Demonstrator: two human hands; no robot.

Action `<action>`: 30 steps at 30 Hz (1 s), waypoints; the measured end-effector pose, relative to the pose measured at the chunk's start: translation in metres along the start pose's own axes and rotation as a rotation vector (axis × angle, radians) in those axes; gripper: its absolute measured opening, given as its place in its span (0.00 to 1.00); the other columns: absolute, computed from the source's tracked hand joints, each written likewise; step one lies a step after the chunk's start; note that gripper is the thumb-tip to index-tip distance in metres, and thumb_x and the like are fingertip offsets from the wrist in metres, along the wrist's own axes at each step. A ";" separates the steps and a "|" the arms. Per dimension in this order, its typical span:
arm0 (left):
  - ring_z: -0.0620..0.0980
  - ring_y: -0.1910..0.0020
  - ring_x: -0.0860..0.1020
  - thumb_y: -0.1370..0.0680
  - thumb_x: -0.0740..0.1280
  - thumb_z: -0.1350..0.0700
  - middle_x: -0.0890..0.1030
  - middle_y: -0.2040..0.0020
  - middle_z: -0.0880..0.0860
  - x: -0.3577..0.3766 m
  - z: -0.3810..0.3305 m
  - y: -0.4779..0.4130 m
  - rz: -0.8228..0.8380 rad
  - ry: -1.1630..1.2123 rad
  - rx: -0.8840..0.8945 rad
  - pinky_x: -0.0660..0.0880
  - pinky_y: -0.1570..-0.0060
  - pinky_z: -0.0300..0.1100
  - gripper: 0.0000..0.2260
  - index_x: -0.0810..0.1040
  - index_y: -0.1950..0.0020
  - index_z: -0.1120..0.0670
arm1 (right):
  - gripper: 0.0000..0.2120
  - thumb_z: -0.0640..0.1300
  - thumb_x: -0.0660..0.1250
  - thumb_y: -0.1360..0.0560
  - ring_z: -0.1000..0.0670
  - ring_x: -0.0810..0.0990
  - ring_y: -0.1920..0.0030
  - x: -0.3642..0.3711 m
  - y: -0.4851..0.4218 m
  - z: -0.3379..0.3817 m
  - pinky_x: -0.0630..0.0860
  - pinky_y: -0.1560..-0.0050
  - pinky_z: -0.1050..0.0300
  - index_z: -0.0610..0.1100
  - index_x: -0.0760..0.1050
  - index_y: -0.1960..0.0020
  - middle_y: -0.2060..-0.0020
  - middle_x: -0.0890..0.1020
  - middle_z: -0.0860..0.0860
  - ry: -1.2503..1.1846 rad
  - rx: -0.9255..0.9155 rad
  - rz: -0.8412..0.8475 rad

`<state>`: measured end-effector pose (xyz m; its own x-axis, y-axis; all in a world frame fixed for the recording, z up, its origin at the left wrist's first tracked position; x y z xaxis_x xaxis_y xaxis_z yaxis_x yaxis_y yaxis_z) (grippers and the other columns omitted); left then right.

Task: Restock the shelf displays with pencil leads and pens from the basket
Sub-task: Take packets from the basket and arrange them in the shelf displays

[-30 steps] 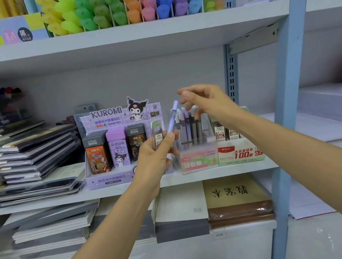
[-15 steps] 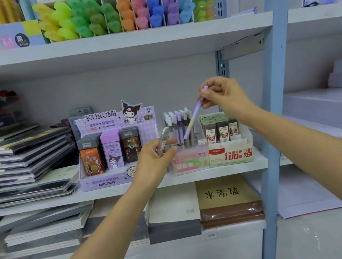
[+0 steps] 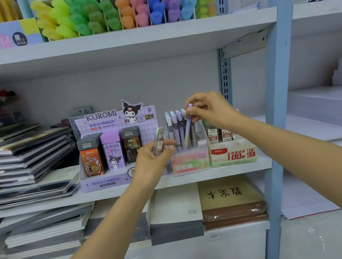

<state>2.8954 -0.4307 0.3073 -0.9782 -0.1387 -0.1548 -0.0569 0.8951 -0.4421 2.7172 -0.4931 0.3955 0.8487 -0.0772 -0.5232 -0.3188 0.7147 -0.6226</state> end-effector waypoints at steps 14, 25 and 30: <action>0.46 0.74 0.67 0.19 0.64 0.52 0.75 0.68 0.51 -0.001 -0.006 0.011 0.171 0.126 -0.142 0.63 0.69 0.39 0.10 0.85 0.51 0.51 | 0.11 0.48 0.70 0.25 0.54 0.75 0.54 0.016 -0.003 0.012 0.76 0.48 0.57 0.46 0.82 0.45 0.51 0.76 0.51 0.306 -0.027 -0.079; 0.44 0.63 0.79 0.21 0.67 0.55 0.81 0.59 0.47 0.039 -0.034 0.016 0.186 -0.002 0.013 0.74 0.63 0.35 0.01 0.77 0.50 0.51 | 0.06 0.41 0.66 0.22 0.49 0.82 0.53 -0.005 0.044 0.044 0.78 0.51 0.58 0.42 0.78 0.46 0.54 0.84 0.46 -0.134 -0.100 0.215; 0.51 0.39 0.71 0.25 0.68 0.62 0.73 0.39 0.54 0.047 -0.059 0.028 -0.193 -0.539 0.519 0.69 0.37 0.45 0.21 0.70 0.32 0.58 | 0.04 0.37 0.59 0.19 0.52 0.82 0.55 -0.094 0.046 0.024 0.81 0.57 0.56 0.41 0.72 0.45 0.55 0.82 0.48 -0.111 -0.085 -0.166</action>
<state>2.8356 -0.3872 0.3394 -0.7202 -0.5784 -0.3832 0.0145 0.5396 -0.8418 2.6328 -0.4364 0.4301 0.9324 -0.1087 -0.3446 -0.2009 0.6368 -0.7444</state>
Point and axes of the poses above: each hand's wrist, its own y-axis away from the middle knuckle, its own x-axis out of the palm, z = x × y, the point moved 6 cm from there along -y, towards the middle knuckle
